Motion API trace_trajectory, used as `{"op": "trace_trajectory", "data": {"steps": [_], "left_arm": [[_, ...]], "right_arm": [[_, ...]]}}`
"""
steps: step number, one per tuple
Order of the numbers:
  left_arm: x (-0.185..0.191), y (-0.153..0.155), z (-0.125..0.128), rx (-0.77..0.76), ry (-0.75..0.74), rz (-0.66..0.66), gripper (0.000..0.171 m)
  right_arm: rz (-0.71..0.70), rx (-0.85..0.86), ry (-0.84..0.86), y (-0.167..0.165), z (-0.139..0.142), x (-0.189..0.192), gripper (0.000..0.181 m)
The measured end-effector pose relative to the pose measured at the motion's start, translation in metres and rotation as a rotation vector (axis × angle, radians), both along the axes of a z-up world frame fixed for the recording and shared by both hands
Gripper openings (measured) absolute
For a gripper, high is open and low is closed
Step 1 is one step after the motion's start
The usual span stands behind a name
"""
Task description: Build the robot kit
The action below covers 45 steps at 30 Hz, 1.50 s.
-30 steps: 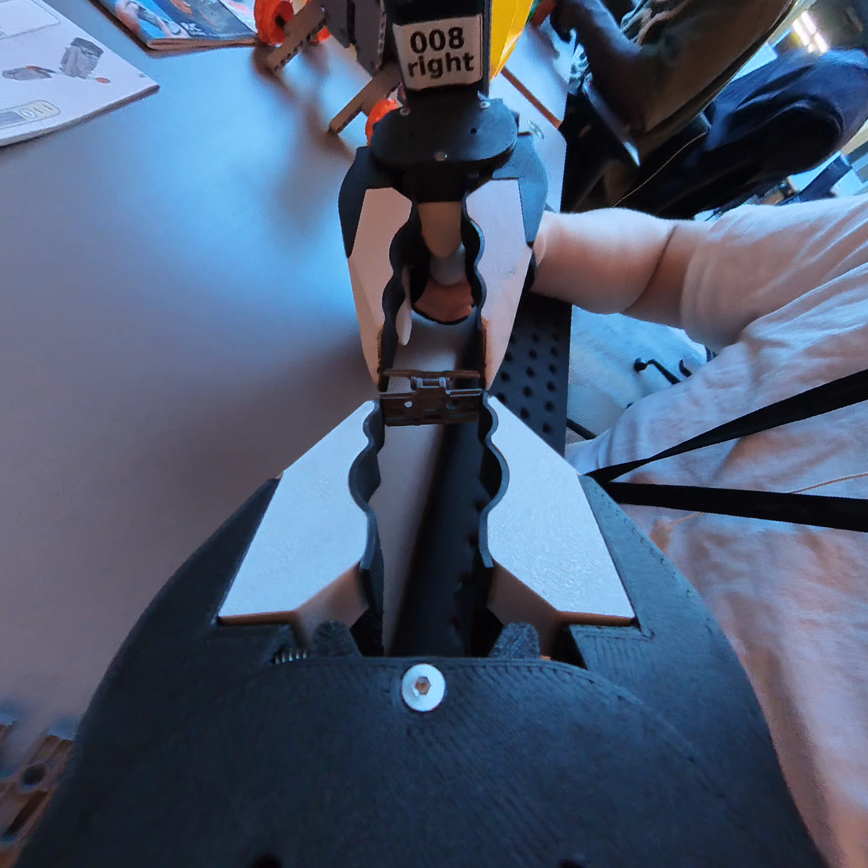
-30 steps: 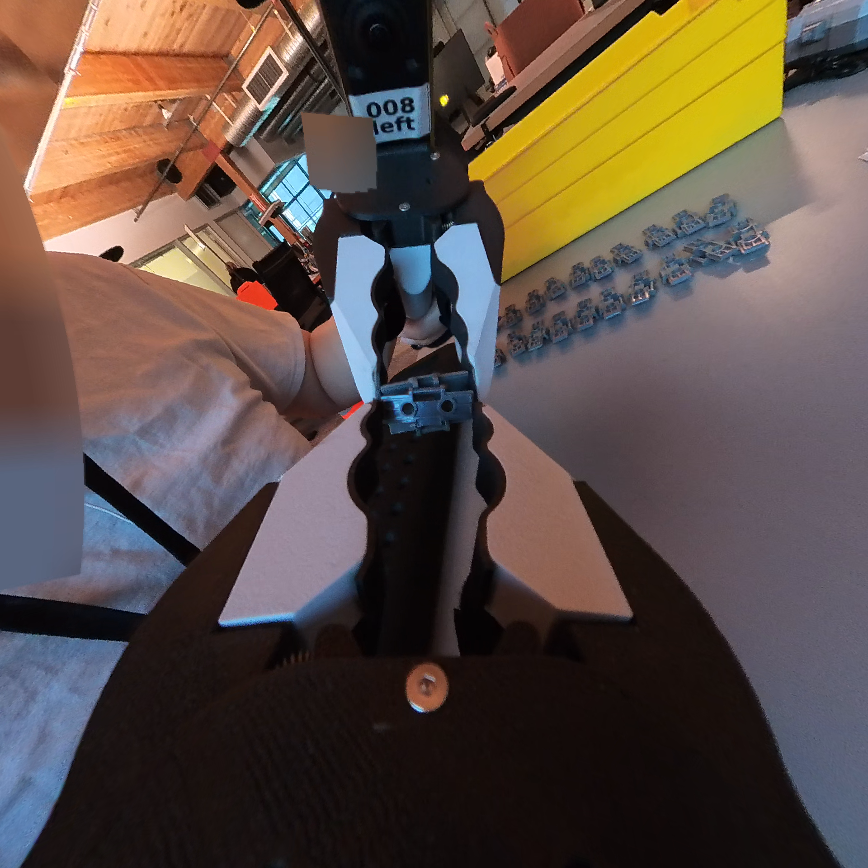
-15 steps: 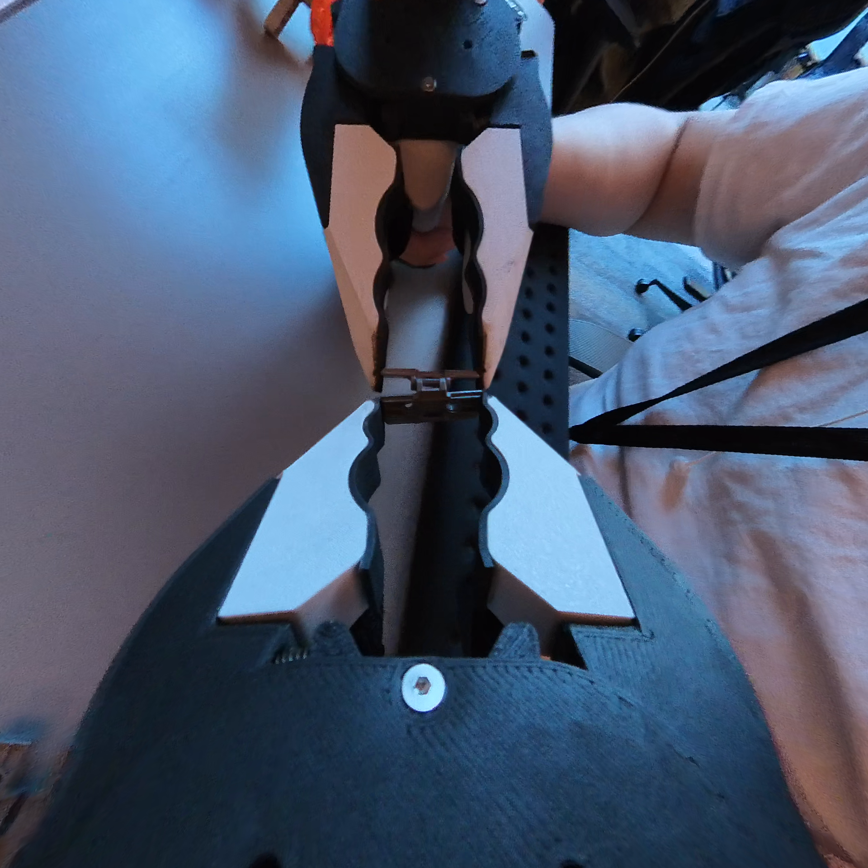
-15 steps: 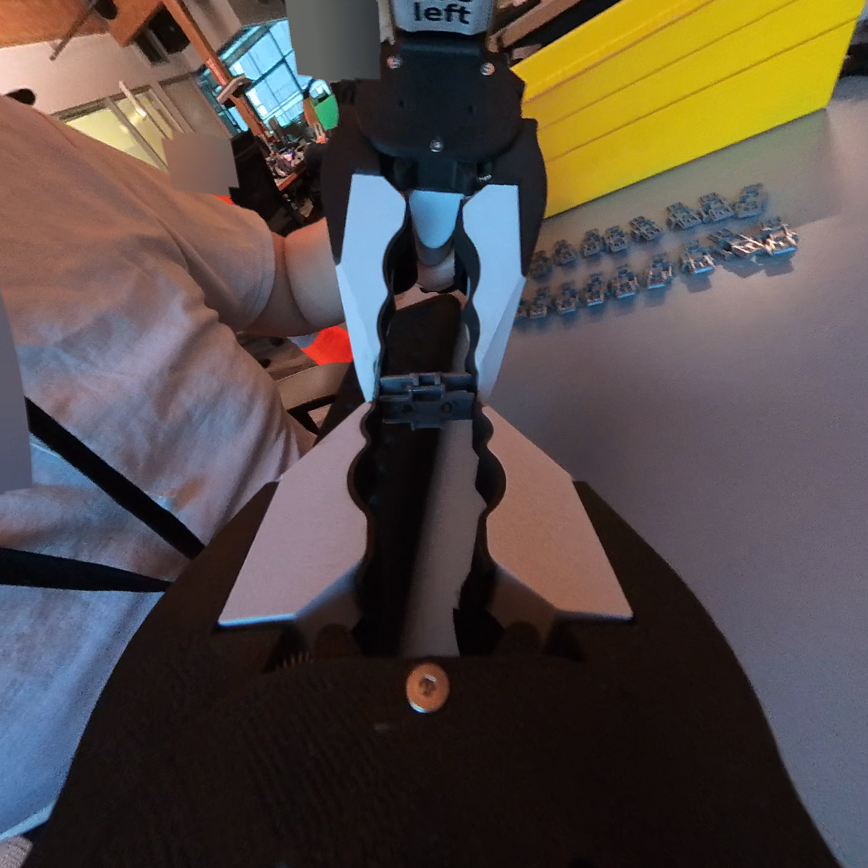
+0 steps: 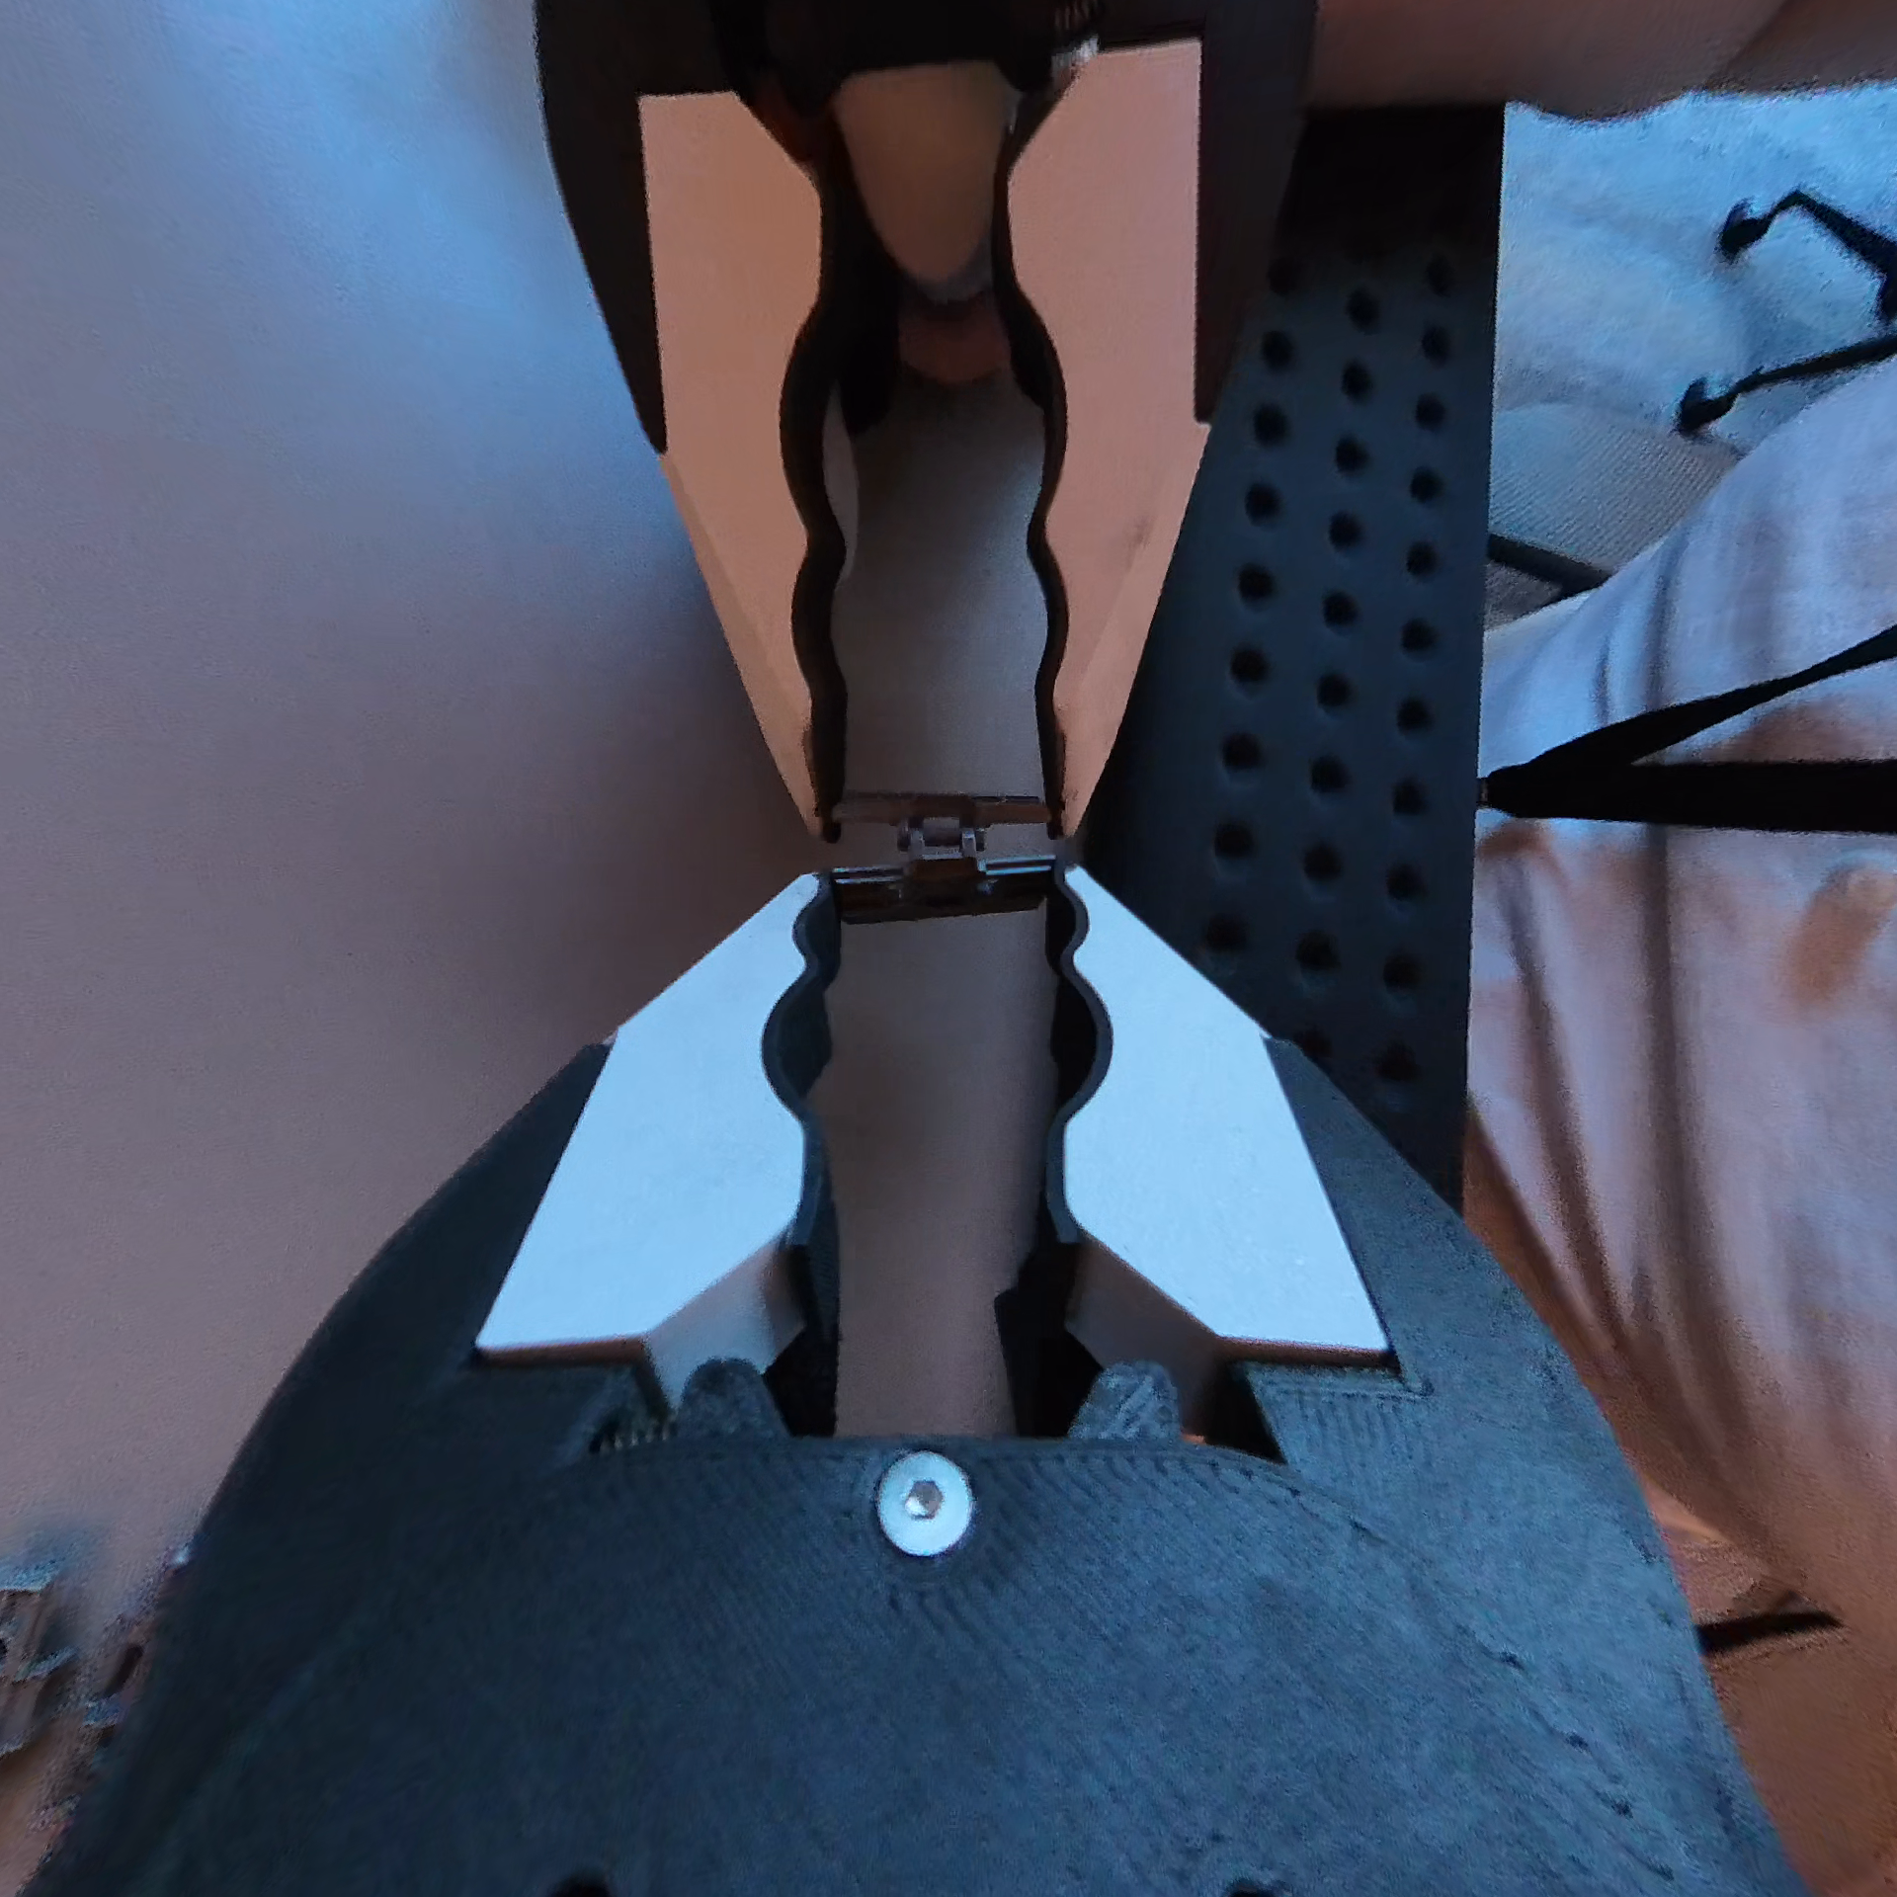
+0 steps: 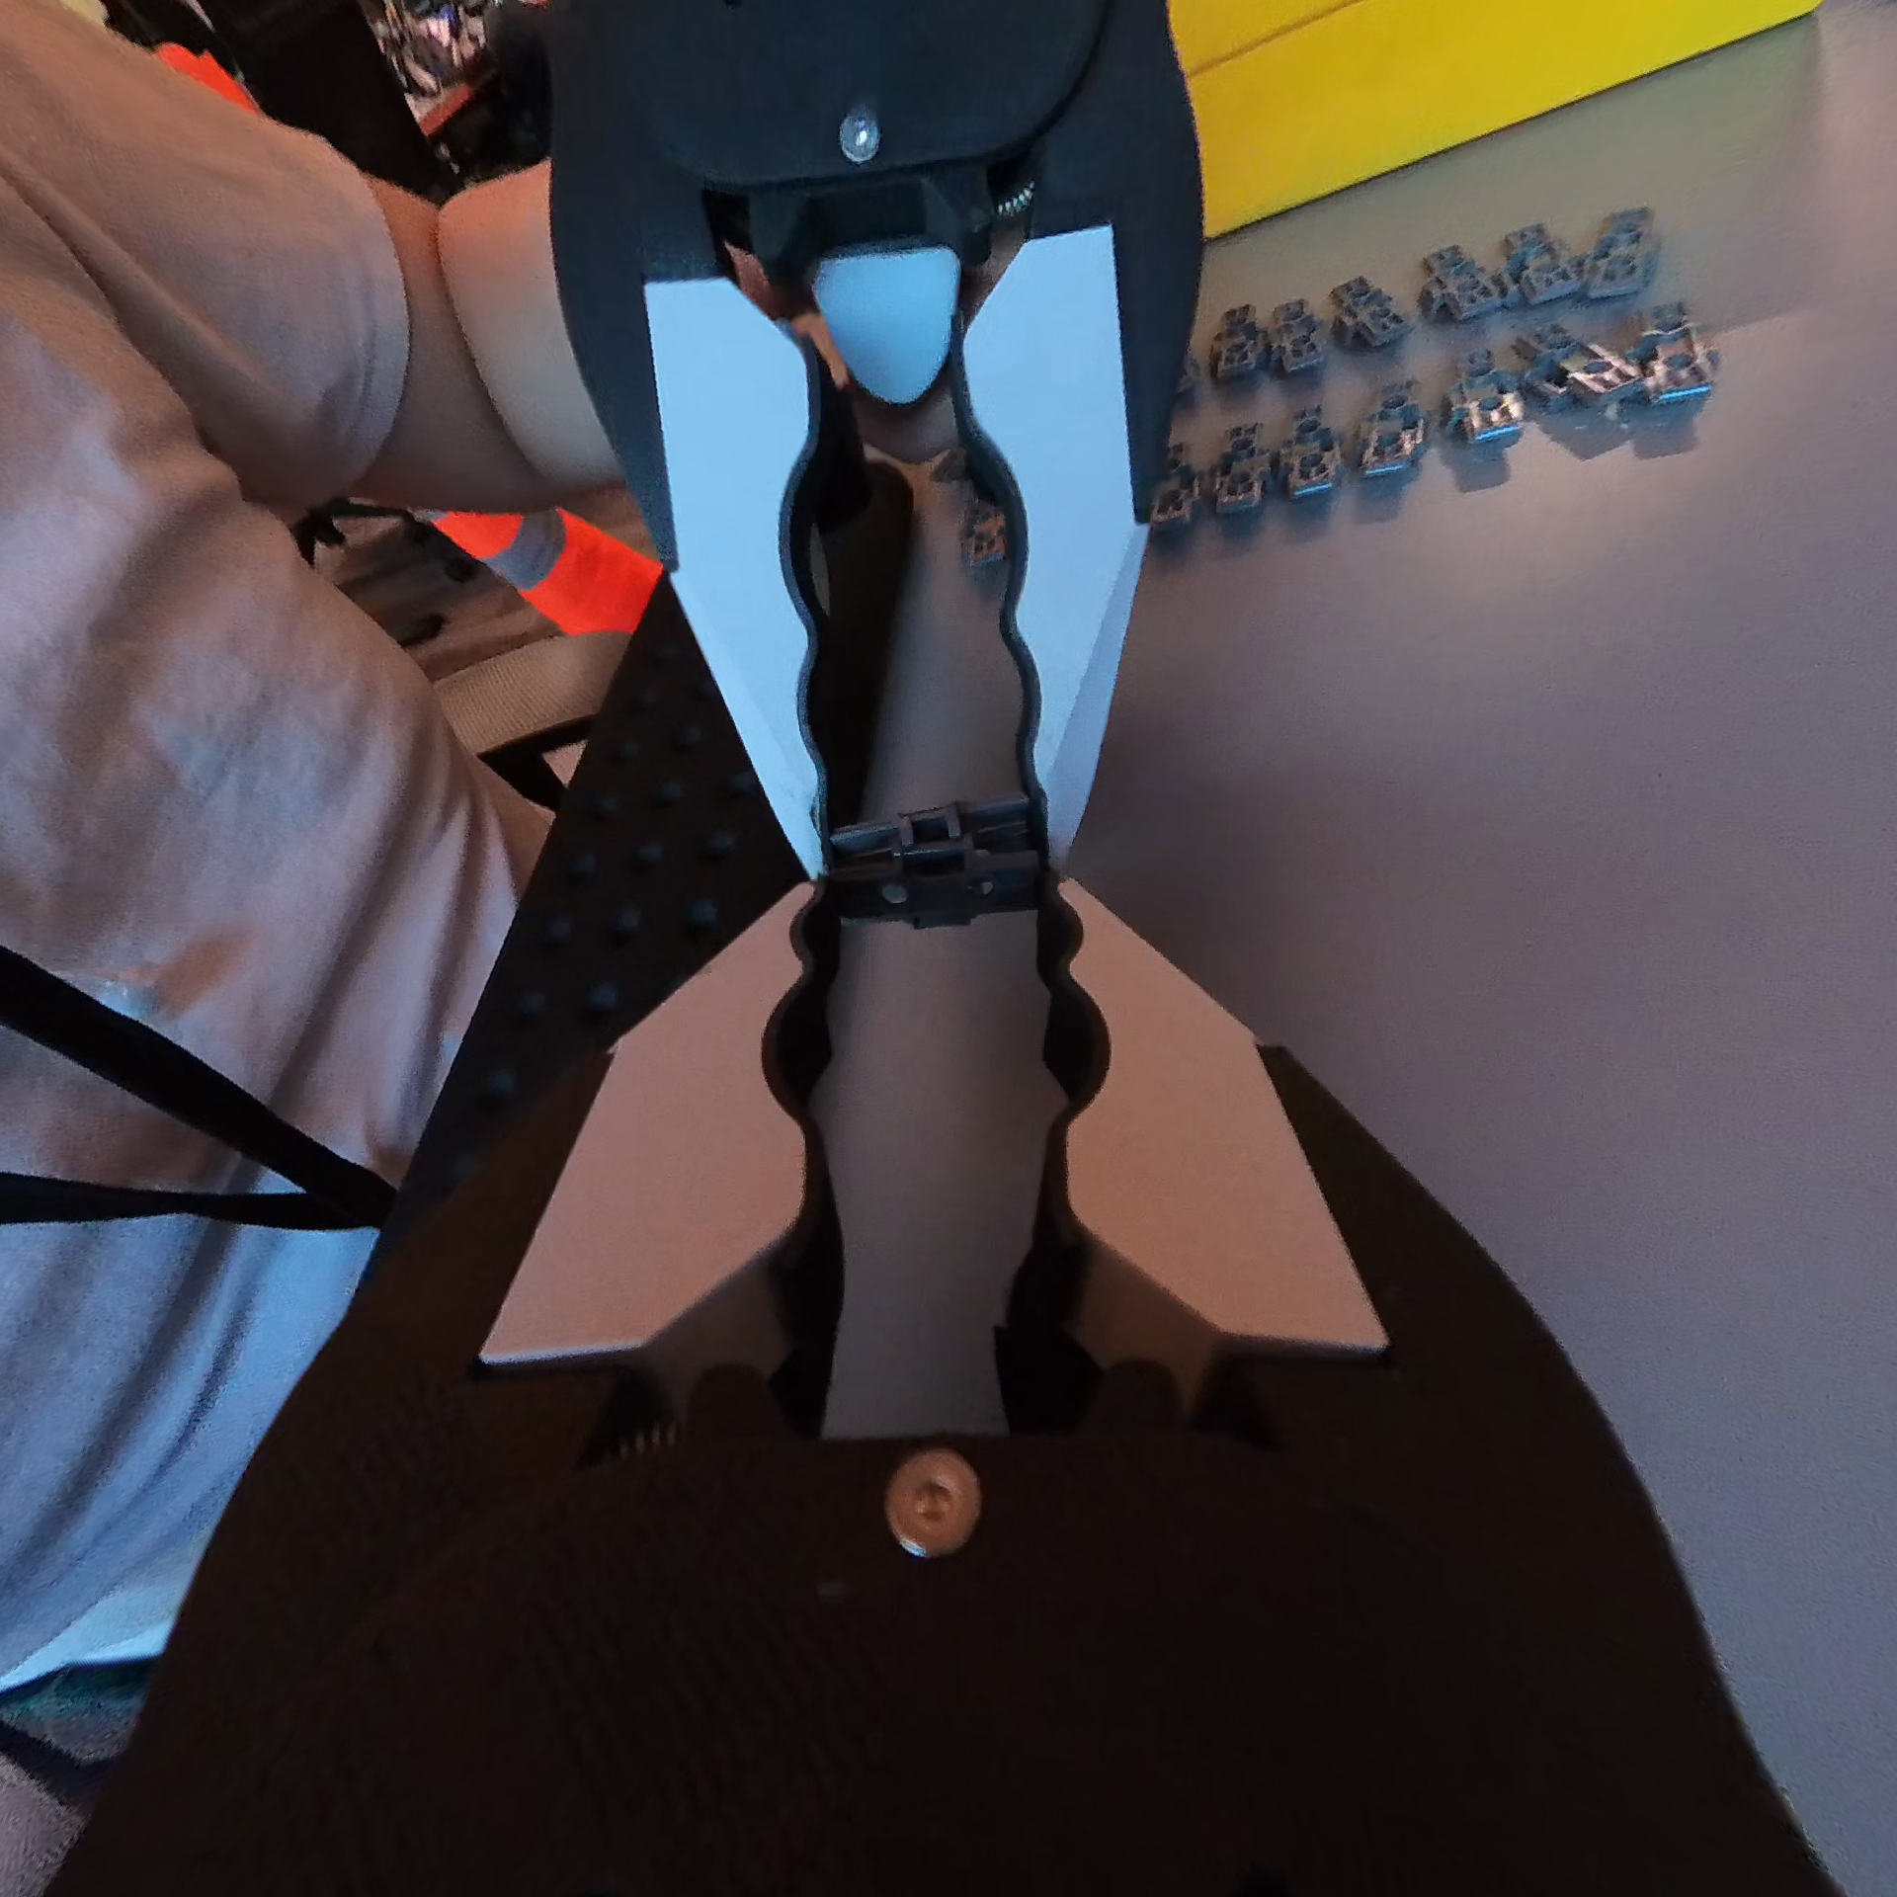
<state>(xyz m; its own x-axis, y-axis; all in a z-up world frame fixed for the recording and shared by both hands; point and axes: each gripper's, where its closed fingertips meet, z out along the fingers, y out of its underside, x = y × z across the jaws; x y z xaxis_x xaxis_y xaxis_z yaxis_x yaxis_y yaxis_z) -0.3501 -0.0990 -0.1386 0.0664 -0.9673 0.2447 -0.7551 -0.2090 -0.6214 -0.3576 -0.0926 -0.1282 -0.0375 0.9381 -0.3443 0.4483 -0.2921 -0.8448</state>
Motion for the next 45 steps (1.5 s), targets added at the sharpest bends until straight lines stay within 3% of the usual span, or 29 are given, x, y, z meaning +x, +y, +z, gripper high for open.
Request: {"op": "trace_trajectory", "data": {"steps": [20,36,42,45], "left_arm": [[0.006,0.0,-0.02,0.049,-0.016,-0.04,0.037],[0.004,0.016,-0.026,0.258,-0.05,-0.161,0.041],[-0.011,0.024,-0.026,0.281,-0.033,-0.15,0.053],[-0.024,0.038,-0.023,0.298,0.003,-0.072,0.054]], "right_arm": [[0.008,0.099,-0.099,0.002,-0.014,0.003,0.037],[-0.021,0.149,-0.165,0.012,-0.021,0.016,0.037],[-0.022,0.165,-0.182,0.012,-0.024,0.016,0.037],[-0.042,0.185,-0.19,0.016,-0.024,0.016,0.037]]}}
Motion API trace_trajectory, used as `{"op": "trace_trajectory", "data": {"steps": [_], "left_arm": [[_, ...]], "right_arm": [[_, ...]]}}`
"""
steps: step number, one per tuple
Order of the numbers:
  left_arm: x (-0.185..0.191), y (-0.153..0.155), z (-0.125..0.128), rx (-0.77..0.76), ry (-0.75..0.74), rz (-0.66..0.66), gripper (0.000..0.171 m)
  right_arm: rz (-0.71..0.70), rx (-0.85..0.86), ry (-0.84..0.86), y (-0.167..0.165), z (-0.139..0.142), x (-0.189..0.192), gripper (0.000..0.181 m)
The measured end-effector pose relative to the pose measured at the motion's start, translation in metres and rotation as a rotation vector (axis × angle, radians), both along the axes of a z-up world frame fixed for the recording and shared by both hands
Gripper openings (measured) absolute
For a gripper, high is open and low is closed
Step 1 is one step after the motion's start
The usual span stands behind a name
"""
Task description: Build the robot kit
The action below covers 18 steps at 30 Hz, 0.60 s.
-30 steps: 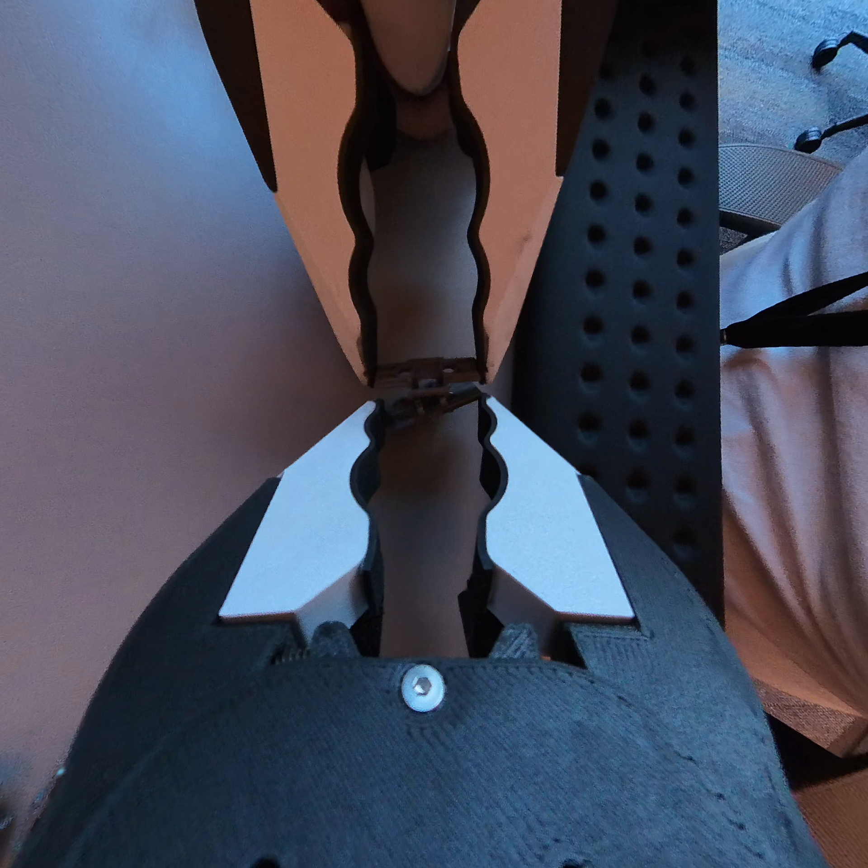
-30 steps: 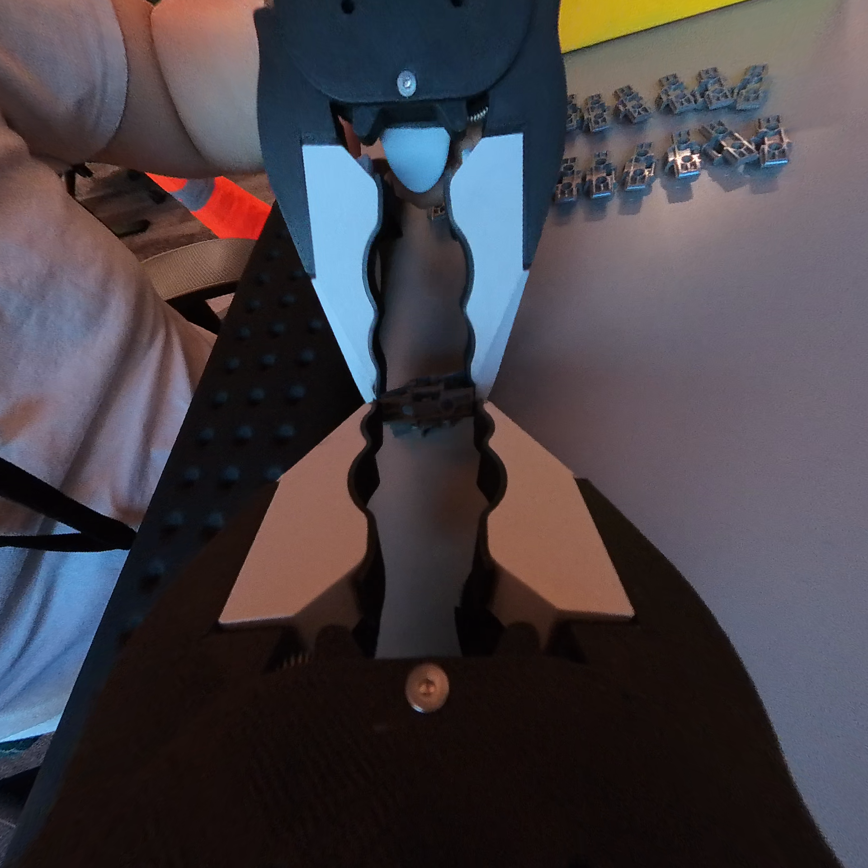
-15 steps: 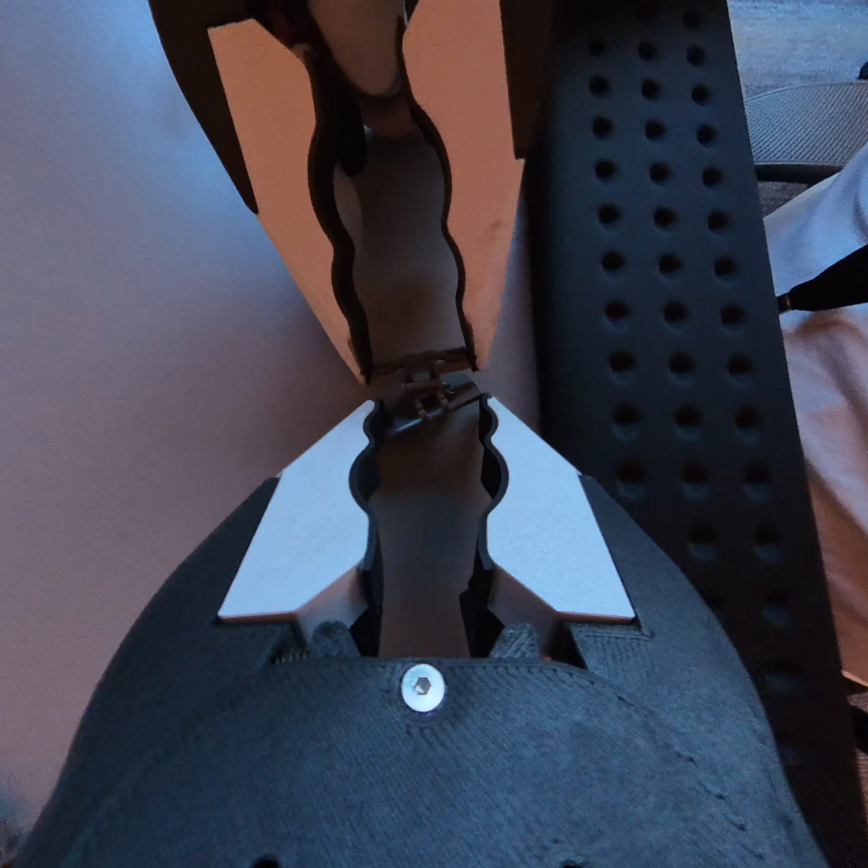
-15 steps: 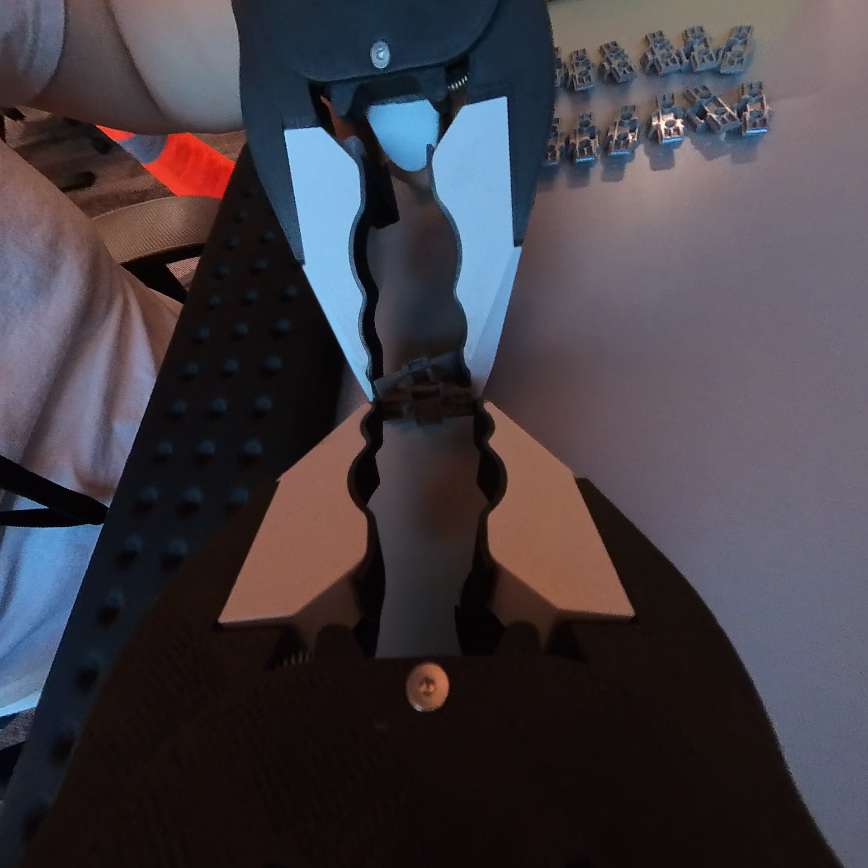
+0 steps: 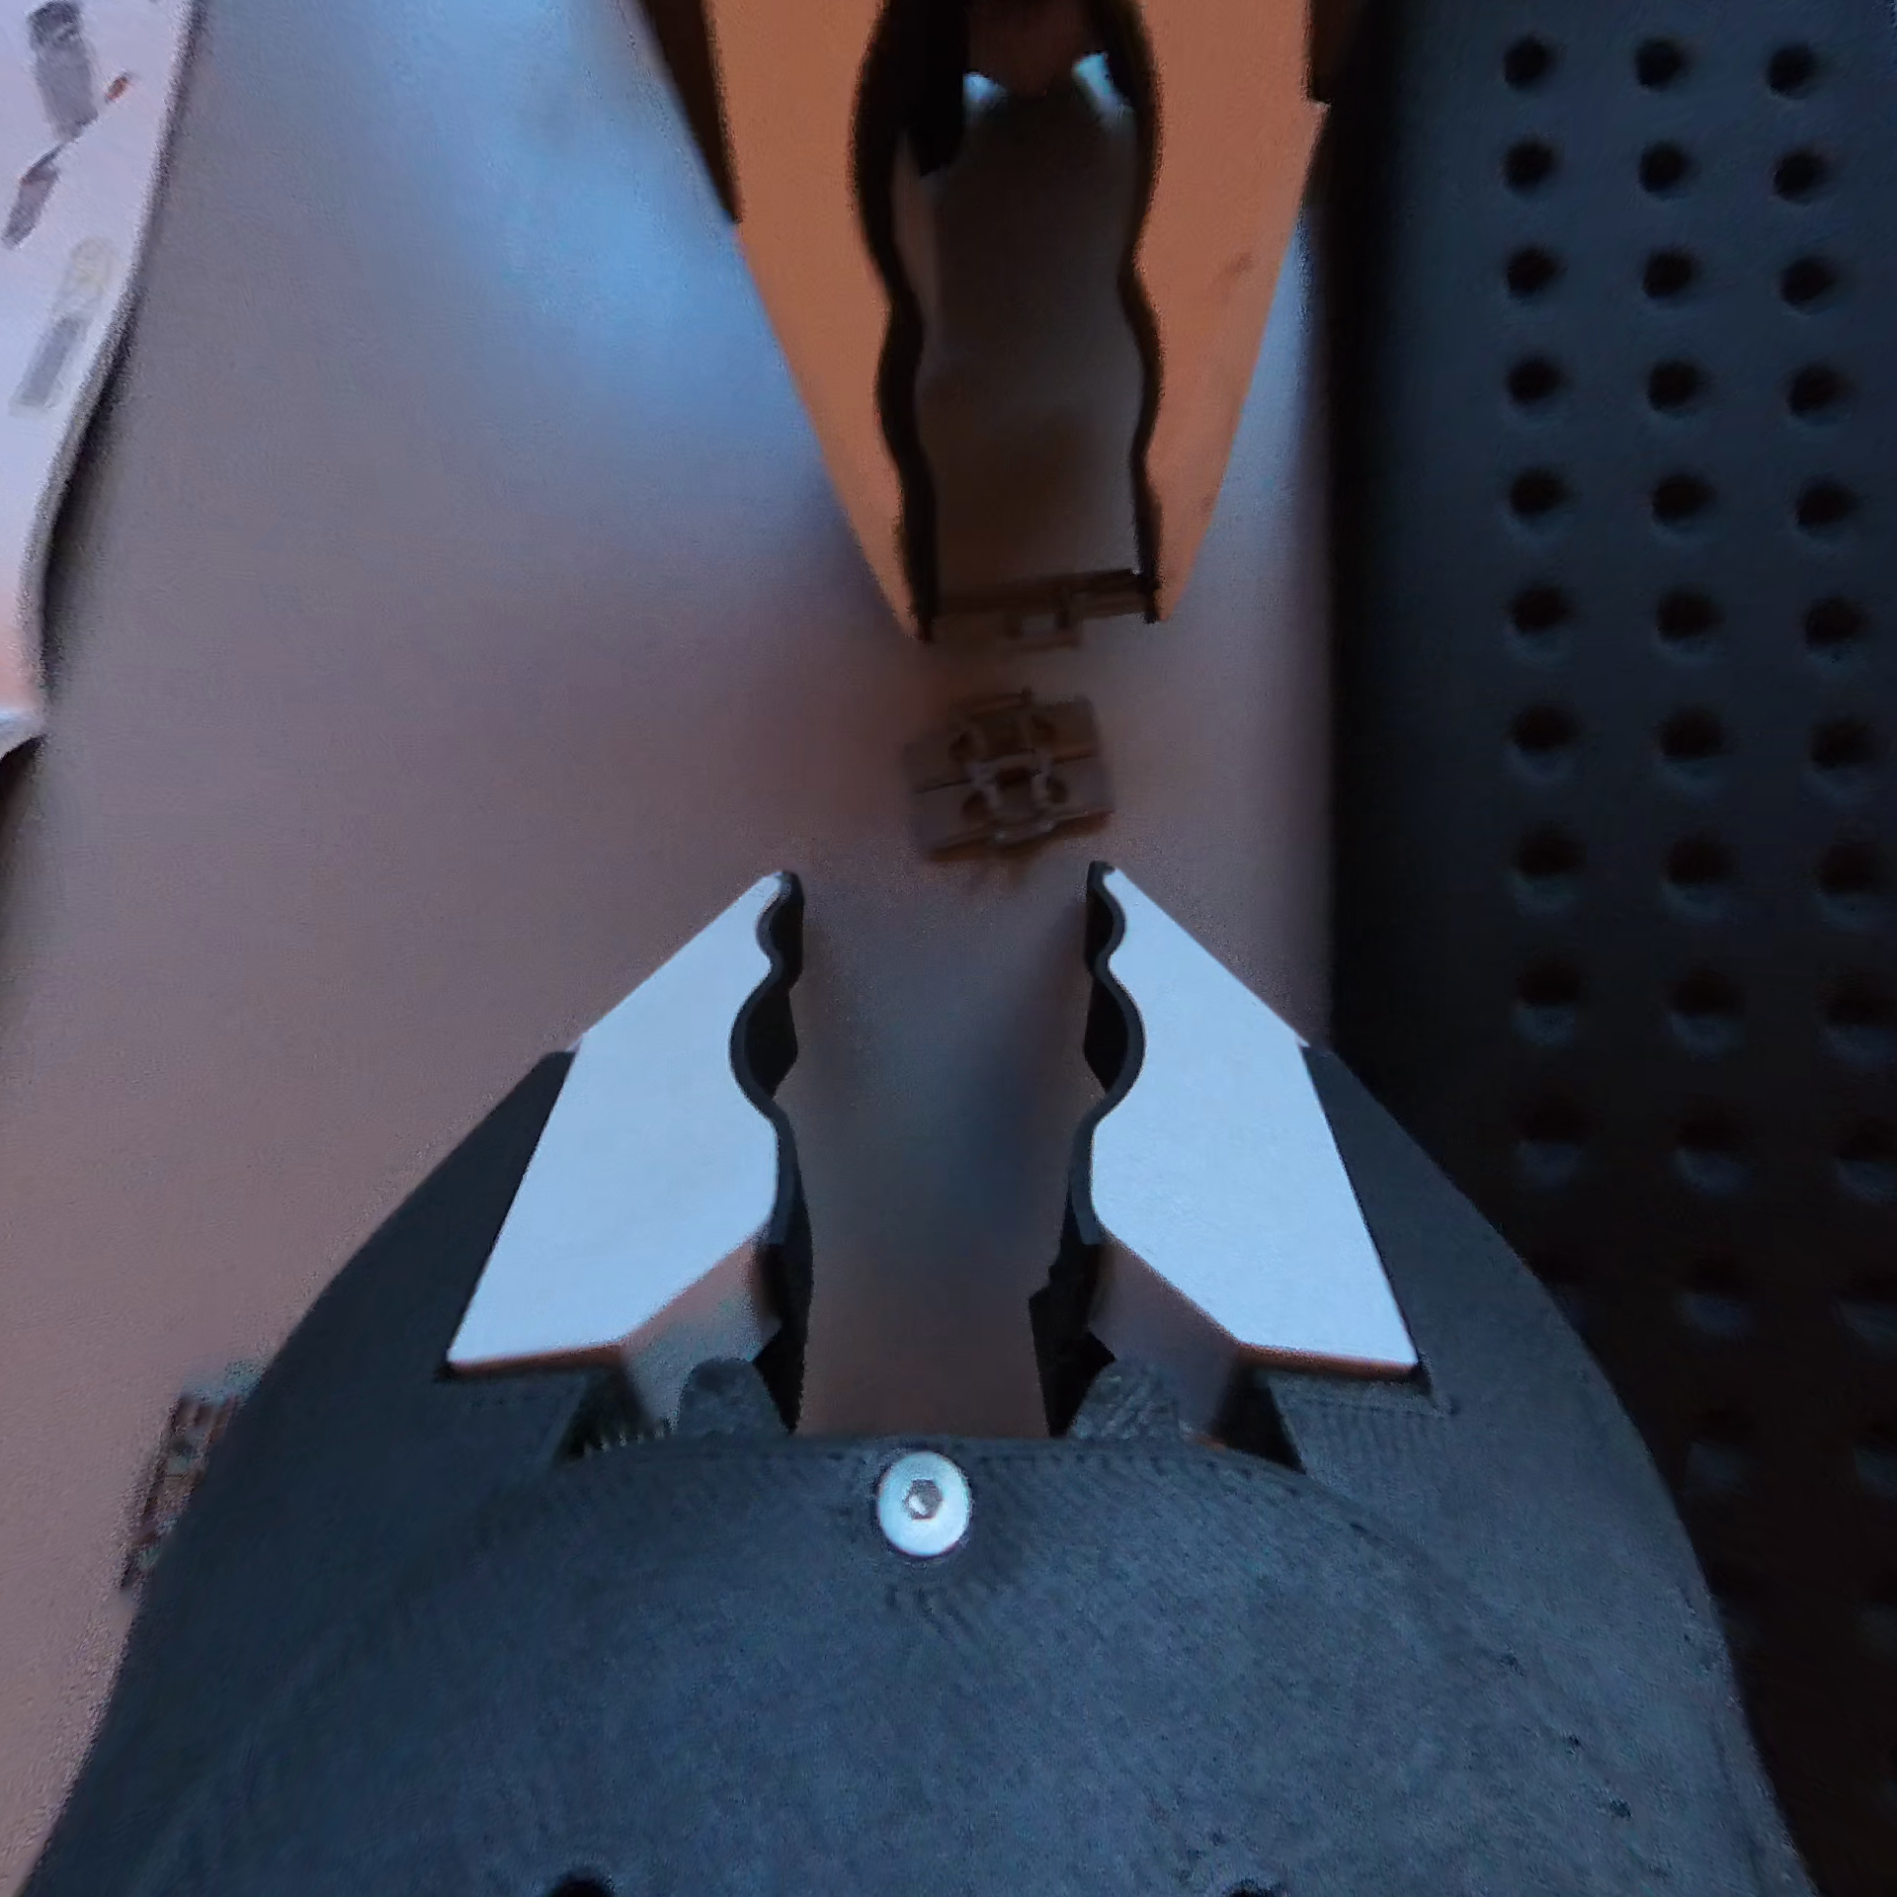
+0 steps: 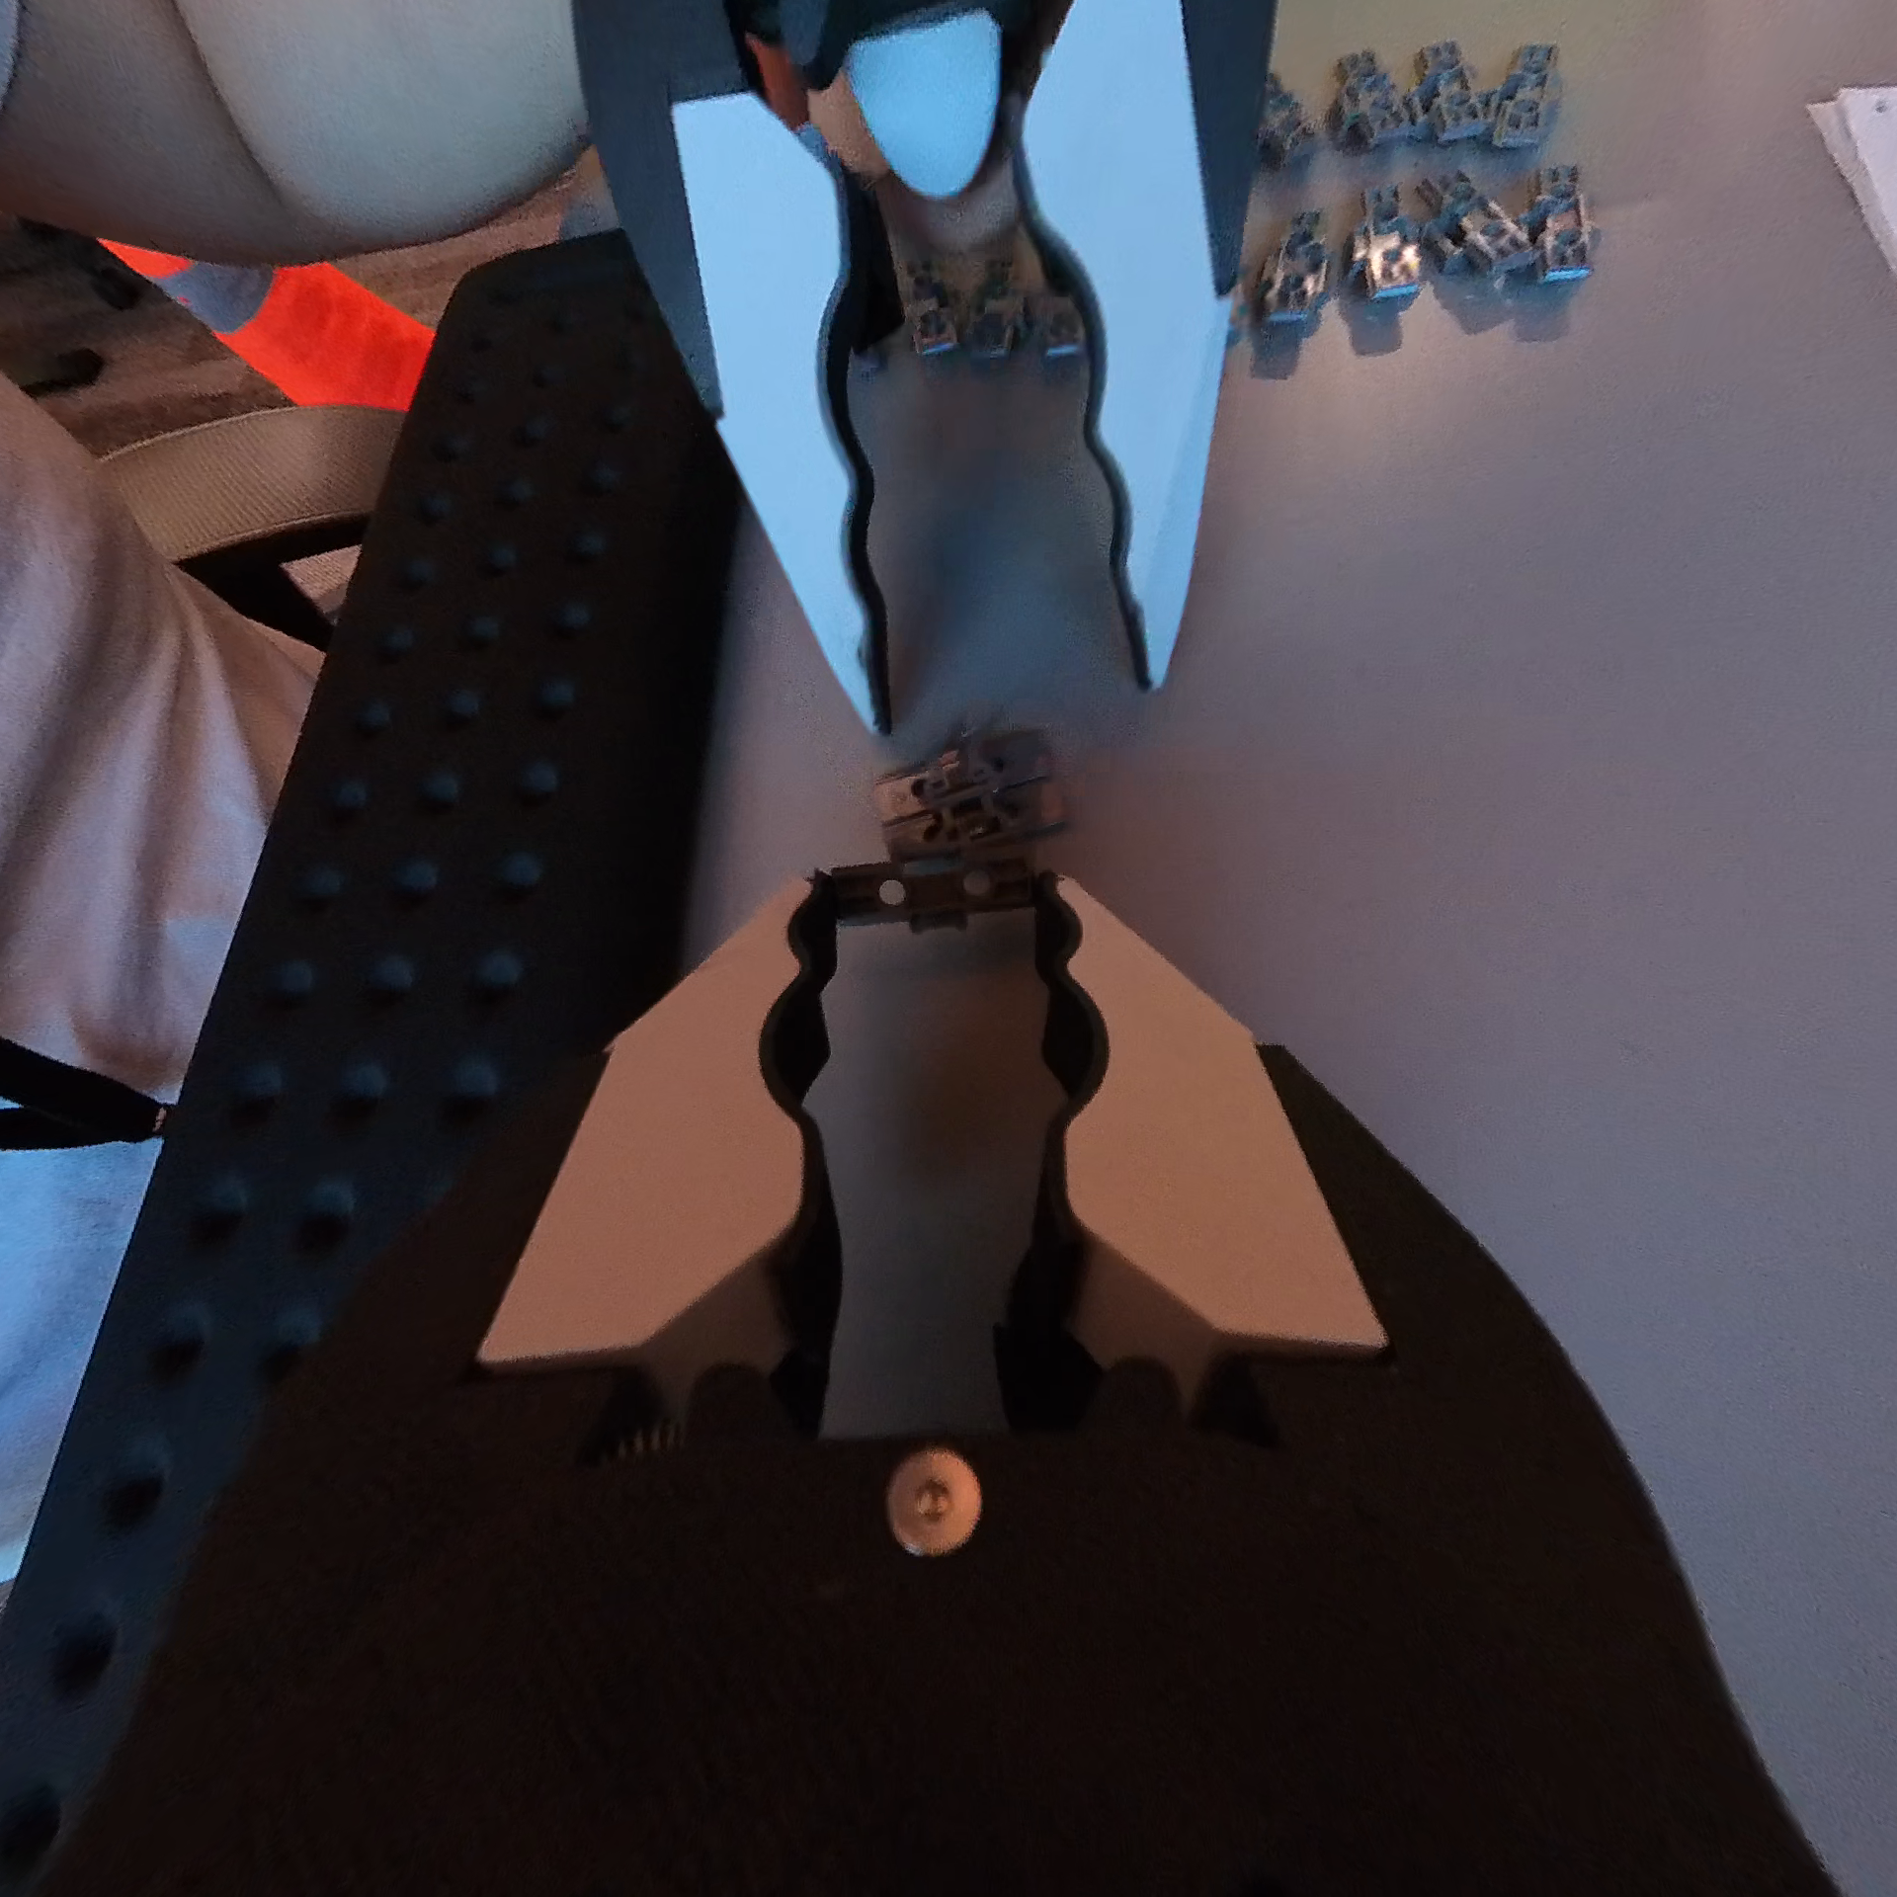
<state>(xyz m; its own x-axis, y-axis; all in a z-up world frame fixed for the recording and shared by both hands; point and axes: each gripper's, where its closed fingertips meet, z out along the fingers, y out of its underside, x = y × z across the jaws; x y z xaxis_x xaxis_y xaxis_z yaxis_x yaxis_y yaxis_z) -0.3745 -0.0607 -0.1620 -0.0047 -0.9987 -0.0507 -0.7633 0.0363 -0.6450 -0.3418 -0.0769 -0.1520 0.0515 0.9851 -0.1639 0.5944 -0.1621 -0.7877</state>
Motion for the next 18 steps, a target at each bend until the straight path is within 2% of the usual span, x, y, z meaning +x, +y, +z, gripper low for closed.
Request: {"op": "trace_trajectory", "data": {"steps": [3,5,6,9,13,18], "left_arm": [[-0.001,0.006,0.027,-0.101,-0.161,0.138,0.042],[0.002,0.009,0.049,-0.245,-0.307,0.288,0.026],[0.005,0.005,0.058,-0.34,-0.366,0.335,0.025],[0.016,-0.011,0.076,-0.575,-0.501,0.388,0.019],[0.018,-0.012,0.087,-0.759,-0.657,0.443,0.011],[0.015,-0.02,0.093,-0.922,-0.725,0.414,0.003]], "right_arm": [[-0.028,0.108,0.019,0.006,0.01,-0.003,0.037],[-0.037,0.218,0.057,0.006,0.024,-0.008,0.037],[-0.041,0.268,0.082,0.005,0.033,-0.012,0.037],[-0.056,0.394,0.154,0.003,0.057,-0.021,0.037],[-0.052,0.577,0.167,0.002,0.073,-0.027,0.037],[-0.04,0.718,0.111,0.001,0.078,-0.031,0.037]]}}
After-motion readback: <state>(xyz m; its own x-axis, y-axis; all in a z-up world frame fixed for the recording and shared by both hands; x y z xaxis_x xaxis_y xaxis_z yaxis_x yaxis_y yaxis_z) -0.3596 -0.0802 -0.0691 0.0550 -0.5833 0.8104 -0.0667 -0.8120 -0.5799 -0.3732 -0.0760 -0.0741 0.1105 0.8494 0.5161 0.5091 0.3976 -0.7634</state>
